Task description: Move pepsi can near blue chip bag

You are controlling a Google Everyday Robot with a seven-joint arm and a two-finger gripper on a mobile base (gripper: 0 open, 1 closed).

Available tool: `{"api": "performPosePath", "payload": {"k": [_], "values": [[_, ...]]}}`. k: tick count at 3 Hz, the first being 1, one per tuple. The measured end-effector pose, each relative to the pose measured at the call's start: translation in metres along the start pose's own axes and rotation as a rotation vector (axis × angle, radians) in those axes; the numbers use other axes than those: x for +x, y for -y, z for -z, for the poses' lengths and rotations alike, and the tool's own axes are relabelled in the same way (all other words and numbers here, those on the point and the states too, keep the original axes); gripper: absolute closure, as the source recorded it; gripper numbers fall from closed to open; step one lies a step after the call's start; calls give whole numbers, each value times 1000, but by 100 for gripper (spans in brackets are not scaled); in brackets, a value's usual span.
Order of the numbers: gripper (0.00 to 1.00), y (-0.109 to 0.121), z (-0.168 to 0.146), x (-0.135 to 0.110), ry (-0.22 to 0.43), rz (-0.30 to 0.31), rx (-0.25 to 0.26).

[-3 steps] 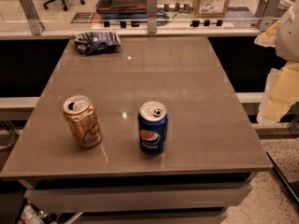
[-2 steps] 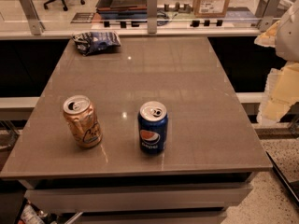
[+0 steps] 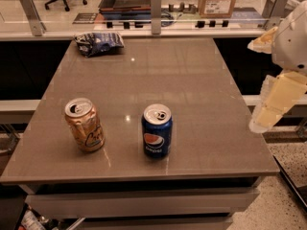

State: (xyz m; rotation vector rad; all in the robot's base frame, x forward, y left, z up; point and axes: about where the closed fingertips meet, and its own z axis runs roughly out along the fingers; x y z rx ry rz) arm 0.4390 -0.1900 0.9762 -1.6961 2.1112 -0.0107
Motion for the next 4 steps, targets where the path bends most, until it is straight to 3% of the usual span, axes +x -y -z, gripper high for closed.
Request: {"api": "performPosePath", "payload": {"k": [2,3,4], "values": [[0,-27,-40,-44,302,43,-21],[0,-37,-65,-61,474,26,-41],[0,-46,-84,-76,628,22,-95]]}}
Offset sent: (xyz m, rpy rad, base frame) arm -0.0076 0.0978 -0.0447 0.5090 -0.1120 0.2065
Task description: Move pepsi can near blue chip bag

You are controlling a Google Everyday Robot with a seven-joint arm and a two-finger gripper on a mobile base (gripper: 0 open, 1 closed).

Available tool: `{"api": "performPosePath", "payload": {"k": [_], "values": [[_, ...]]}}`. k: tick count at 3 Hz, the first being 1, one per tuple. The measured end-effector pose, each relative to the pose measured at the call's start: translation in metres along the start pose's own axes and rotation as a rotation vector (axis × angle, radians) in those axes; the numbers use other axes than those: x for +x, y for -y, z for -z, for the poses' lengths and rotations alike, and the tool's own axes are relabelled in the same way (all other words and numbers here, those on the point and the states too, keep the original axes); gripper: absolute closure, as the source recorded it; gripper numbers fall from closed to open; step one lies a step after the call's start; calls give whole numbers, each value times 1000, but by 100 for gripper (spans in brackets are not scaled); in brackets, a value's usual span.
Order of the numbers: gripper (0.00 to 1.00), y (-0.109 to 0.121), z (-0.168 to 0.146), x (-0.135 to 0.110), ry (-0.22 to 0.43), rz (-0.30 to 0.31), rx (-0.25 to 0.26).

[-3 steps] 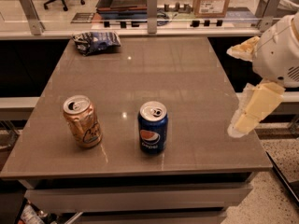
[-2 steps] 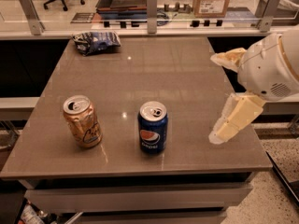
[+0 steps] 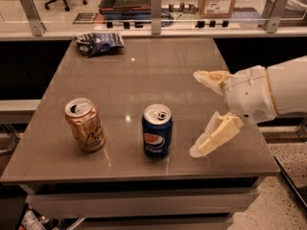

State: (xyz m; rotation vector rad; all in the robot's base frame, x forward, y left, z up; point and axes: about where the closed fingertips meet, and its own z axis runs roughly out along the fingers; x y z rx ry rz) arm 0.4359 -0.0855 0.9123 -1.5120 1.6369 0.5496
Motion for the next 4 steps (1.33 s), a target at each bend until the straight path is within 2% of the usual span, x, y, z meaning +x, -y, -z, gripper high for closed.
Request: {"api": "performPosePath", "payload": {"k": [2,3,4], "values": [[0,-29,-31,-2,215,-27,-112],[0,-39,-36,-14,286,-14,-144],[0,-39,-46,-21,333,-33,-168]]}}
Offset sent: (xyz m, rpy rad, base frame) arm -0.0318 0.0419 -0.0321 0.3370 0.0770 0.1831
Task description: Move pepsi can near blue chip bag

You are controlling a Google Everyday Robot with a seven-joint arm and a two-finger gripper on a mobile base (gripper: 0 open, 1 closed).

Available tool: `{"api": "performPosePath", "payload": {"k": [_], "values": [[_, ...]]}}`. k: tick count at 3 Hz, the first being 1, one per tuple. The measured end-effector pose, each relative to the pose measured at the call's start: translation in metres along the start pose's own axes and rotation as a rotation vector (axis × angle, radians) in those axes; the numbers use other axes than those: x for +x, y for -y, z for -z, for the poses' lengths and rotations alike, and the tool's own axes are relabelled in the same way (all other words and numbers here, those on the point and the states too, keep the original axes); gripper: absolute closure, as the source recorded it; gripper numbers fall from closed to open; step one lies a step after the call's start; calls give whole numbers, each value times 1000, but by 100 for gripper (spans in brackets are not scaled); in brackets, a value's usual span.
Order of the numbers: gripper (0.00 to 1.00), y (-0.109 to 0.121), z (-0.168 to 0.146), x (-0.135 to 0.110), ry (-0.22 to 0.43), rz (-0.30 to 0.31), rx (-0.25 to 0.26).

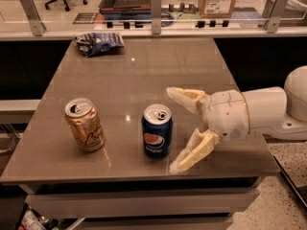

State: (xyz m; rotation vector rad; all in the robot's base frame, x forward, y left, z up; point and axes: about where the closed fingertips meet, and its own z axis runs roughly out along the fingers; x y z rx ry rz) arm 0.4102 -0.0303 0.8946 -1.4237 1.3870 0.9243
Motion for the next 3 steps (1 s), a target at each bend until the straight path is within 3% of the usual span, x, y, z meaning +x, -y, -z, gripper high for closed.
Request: {"api": "performPosePath", "payload": {"k": [1,3], "values": [[18,5,-16,1,12,-24,-37],[64,3,-19,-2,10,-17,-43]]}}
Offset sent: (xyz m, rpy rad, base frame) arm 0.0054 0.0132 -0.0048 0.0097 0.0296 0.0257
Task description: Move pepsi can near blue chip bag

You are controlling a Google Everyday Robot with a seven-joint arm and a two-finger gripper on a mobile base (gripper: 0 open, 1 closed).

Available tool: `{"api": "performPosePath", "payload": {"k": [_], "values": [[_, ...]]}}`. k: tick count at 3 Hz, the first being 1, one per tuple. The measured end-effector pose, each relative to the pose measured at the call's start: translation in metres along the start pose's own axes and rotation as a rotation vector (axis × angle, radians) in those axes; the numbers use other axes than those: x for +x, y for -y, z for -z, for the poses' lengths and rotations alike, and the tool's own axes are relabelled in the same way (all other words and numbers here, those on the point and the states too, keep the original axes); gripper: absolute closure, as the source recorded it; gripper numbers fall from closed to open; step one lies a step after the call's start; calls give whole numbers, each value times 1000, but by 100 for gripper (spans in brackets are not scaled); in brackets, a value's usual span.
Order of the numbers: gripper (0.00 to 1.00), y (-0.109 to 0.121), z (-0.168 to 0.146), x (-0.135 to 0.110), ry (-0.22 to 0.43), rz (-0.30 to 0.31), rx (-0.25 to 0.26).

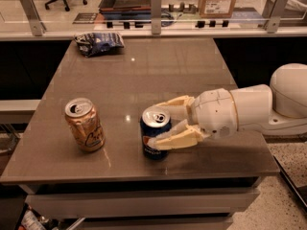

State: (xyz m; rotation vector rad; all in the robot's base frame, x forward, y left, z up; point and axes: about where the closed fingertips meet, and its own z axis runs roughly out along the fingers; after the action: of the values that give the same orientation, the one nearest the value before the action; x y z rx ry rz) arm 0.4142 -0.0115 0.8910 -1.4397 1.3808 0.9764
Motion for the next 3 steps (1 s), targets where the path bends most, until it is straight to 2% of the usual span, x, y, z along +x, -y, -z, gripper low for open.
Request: {"api": "performPosePath", "payload": {"k": [1,2,3], "values": [[88,-1,-2,-1,-1,3,-3],[100,-2,-3,-3,-2,5,-6],[100,2,-1,-5,-3,1,3]]}}
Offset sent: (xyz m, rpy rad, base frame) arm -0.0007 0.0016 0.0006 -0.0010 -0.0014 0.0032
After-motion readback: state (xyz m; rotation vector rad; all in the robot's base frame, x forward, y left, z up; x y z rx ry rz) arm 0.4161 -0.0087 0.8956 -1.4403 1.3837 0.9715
